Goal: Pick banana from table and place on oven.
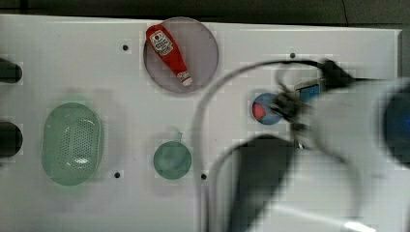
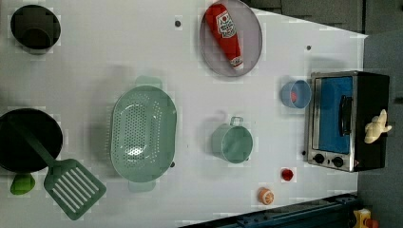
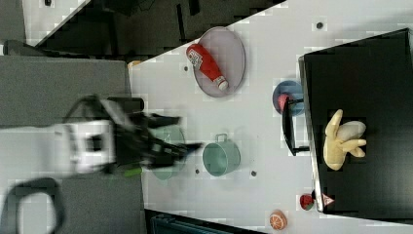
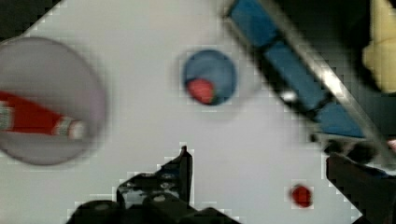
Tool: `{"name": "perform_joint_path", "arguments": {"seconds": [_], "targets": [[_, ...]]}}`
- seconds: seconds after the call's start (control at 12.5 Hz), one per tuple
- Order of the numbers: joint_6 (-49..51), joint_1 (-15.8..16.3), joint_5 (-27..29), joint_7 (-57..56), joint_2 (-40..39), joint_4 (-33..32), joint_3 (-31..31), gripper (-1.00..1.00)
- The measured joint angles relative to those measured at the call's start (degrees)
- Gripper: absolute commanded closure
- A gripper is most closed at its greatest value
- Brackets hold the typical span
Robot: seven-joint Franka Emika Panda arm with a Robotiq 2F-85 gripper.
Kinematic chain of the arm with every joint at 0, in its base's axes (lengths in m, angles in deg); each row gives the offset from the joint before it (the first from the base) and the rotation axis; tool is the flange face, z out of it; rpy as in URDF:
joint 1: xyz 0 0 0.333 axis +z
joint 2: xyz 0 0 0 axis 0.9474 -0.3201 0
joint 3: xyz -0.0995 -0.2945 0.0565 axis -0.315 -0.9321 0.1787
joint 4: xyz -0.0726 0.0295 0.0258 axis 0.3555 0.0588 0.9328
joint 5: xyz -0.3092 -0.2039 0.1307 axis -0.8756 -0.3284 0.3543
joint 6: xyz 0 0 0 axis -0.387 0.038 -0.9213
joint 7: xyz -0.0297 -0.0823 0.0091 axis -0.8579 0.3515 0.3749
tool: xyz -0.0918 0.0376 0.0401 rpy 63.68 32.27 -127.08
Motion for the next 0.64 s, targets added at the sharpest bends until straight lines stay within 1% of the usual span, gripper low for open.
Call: {"name": "perform_joint_path", "arguments": {"seconds": [0.08,0.24,0.32,0.4,0.48,0.64], "targets": [[0.2,0.6,0.0,4.5,0.3,0.1,3.6,-1.00],[2.1,3.0,0.0,10.7,0.5,0.1,8.2,-1.00],[3.4,3.3,0.1,12.9,0.4,0.3,10.3,-1.00],[5.0,3.7,0.3,14.9,0.5,0.5,11.7,-1.00],[5.7,4.3,0.4,16.9,0.7,0.4,11.9,-1.00],[7.0,4.3,1.0,18.2,1.6,0.0,11.8,-1.00]]}}
